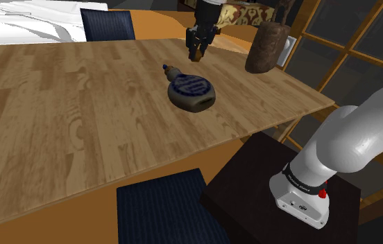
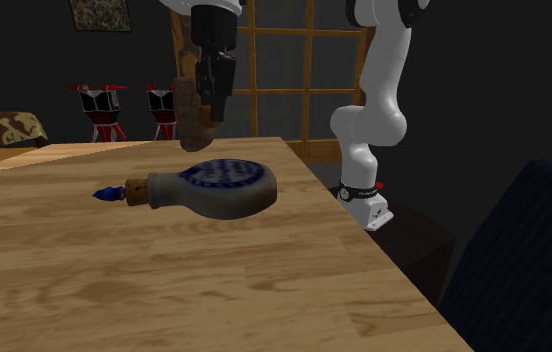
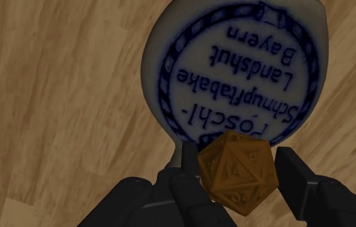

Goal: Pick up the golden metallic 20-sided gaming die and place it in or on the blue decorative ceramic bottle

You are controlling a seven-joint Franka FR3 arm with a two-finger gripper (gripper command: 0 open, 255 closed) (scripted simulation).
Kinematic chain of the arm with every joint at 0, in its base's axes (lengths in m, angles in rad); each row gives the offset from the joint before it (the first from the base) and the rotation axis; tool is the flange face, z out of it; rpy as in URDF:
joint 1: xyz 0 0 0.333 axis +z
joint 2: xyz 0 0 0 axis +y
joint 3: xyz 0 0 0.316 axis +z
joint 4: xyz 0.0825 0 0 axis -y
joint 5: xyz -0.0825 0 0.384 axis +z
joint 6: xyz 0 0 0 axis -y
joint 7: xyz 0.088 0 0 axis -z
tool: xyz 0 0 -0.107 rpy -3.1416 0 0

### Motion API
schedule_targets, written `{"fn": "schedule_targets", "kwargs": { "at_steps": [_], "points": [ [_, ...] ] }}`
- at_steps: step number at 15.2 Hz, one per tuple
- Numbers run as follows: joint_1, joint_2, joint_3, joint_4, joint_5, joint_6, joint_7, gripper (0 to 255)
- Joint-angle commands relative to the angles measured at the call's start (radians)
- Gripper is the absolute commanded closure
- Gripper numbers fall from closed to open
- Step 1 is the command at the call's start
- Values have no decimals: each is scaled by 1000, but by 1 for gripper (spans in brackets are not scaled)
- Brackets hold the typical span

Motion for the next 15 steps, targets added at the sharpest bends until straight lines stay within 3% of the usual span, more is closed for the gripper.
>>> {"fn": "schedule_targets", "kwargs": {
  "at_steps": [1,8,9,14,15],
  "points": [
    [1,-3,1,-19,1,17,0,255],
    [1,-3,1,-19,1,17,0,255],
    [1,-3,1,-19,1,17,0,0],
    [1,-3,1,-19,1,17,0,0],
    [0,-8,-1,9,1,-17,0,0]
  ]
}}
